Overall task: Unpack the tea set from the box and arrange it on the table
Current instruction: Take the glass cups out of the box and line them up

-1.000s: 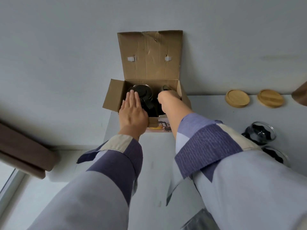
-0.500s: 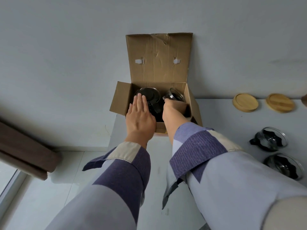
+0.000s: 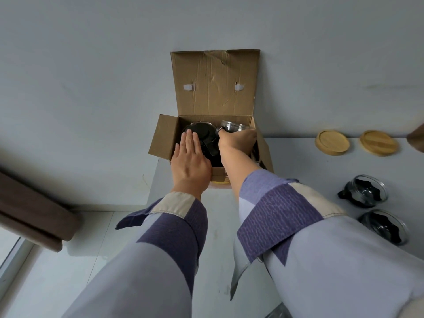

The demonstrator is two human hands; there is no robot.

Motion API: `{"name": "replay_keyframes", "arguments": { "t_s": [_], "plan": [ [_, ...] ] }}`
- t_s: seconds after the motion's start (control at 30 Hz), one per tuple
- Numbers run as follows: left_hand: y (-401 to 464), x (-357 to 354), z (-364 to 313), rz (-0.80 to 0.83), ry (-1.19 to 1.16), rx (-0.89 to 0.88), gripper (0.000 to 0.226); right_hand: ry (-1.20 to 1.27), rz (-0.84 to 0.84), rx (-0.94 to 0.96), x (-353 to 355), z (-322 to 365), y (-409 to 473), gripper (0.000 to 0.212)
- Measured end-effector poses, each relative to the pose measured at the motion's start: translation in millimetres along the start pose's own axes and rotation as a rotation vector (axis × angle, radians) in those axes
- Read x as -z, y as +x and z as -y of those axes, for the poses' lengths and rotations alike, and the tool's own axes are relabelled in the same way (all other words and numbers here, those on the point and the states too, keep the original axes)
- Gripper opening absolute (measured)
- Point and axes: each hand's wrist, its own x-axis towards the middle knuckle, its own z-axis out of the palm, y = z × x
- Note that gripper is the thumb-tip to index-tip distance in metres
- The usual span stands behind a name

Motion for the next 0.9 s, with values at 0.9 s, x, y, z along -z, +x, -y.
{"name": "replay_keyframes", "arguments": {
  "t_s": [0.9],
  "plan": [
    [-50, 1, -170, -0.074, 0.037, -0.297, 0.058, -0.054, -0.070, 0.252, 255, -39, 75, 0.089]
  ]
}}
